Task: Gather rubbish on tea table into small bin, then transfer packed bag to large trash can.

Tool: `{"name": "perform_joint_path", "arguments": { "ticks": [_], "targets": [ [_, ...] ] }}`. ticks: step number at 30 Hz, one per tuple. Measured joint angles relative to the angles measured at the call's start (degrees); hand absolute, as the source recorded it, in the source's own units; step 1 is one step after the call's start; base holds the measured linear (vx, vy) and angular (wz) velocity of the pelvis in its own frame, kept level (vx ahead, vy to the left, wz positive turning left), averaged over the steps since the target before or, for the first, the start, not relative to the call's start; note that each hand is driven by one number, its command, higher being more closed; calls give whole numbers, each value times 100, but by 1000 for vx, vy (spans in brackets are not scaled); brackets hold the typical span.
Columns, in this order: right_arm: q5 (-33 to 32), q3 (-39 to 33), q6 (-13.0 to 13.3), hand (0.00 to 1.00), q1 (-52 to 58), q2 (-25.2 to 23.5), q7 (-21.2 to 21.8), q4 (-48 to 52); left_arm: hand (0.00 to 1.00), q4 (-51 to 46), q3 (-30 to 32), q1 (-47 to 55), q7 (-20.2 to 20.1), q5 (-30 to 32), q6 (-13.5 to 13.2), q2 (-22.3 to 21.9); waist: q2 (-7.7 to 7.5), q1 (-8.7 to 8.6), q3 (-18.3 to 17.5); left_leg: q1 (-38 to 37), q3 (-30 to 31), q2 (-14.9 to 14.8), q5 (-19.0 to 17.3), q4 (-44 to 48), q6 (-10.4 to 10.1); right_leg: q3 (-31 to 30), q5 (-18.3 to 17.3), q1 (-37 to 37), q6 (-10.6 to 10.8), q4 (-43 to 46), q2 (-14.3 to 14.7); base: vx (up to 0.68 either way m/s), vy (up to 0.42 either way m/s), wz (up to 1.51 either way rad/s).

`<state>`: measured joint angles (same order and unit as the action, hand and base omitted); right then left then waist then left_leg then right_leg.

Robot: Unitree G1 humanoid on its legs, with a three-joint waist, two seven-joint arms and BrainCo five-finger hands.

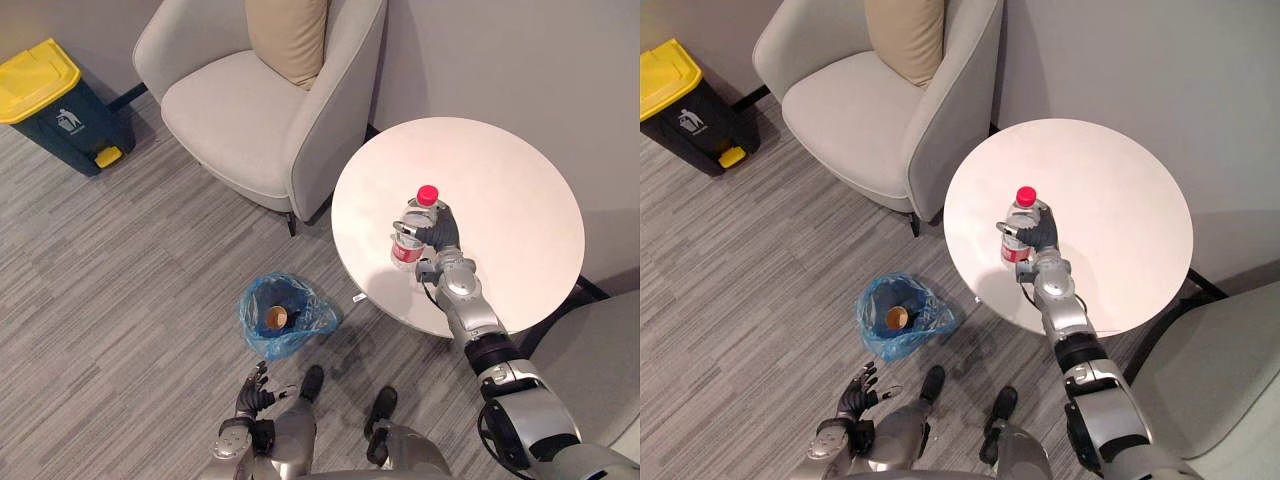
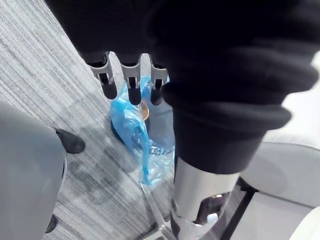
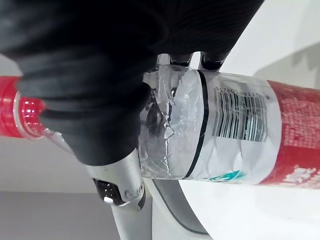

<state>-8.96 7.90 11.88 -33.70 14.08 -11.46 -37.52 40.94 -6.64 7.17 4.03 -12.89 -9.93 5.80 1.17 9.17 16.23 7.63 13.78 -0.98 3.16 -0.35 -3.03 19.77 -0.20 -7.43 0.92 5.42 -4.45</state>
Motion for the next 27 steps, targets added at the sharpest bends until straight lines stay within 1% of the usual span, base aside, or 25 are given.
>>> {"name": "perform_joint_path", "arguments": {
  "ticks": [4, 7, 8, 10, 13, 15, 16, 21, 22, 24, 27],
  "targets": [
    [-2, 126, -67, 100, 12, -20, 1, 22, 0, 2, -7, -23, 17, -2, -4, 0, -2, 8, 9, 6, -10, -4, -2, 30, 2, -28, -130, -112, -23, 250, -63, 0, 0, 0],
    [11, 130, -101, 100, 387, -38, -8, 551, 0, 7, -14, -82, 26, -1, -3, -6, -4, 35, 9, -48, -45, -13, -13, 30, 9, -72, -199, -115, -19, 355, -69, -5, -6, -5],
    [47, 113, -94, 100, 662, -140, -8, 947, 0, 7, -14, -82, 29, -1, -2, -8, -4, 18, 9, -71, -98, -18, -14, 27, 8, -114, -199, -115, -19, 354, -64, -3, -1, -13],
    [64, 118, -93, 100, 994, -301, 11, 1347, 0, 7, -12, -81, 28, 1, 0, -9, -5, -56, 8, -125, -156, -27, -14, 6, 7, -168, -198, -100, -18, 354, -61, 1, 1, -15],
    [222, 139, -90, 100, 1523, -447, 53, 1897, 0, 6, -12, -96, 12, 5, 1, -14, -7, -85, 2, -252, -303, -49, -14, -80, 7, -299, -191, -70, -11, 350, -46, 3, 6, -24],
    [322, 152, -87, 100, 1874, -490, 56, 2293, 0, 6, -11, -111, 9, 7, 1, -13, -11, -144, -3, -281, -310, -48, -14, -87, 7, -306, -186, -43, -5, 340, -46, 3, 0, -3],
    [405, 165, -86, 100, 2061, -526, 66, 2482, 0, 10, -11, -106, 1, 8, 6, -13, -14, -210, -5, -336, -316, -48, -14, -98, 7, -311, -184, 7, -3, 326, -46, 17, -2, -8],
    [511, 258, -38, 100, 2808, -744, 194, 3200, 0, 37, -14, -103, -9, 15, 7, -11, -33, -251, -209, -522, -459, -102, -25, -162, -9, -435, -93, 180, -3, 140, 26, 16, -8, -14],
    [511, 299, 27, 100, 3012, -795, 264, 3371, 0, 80, -13, -96, -8, 15, 7, -11, -44, -272, -286, -564, -487, -109, -30, -165, -15, -449, -71, 240, -7, 73, 40, 7, -7, -7],
    [547, 431, 80, 100, 3193, -807, 328, 3591, 0, 150, -13, -73, -7, 14, 8, -11, -43, -373, -375, -615, -543, -115, -31, -165, -16, -481, -26, 318, 0, -6, 58, -3, -1, -11],
    [794, 627, 161, 100, 3451, -818, 455, 3906, 0, 255, -39, -47, -6, 13, 7, -6, -38, -399, -461, -769, -678, -140, -89, -148, -10, -605, 107, 516, -1, -230, 121, -27, 10, -21]
  ]
}}
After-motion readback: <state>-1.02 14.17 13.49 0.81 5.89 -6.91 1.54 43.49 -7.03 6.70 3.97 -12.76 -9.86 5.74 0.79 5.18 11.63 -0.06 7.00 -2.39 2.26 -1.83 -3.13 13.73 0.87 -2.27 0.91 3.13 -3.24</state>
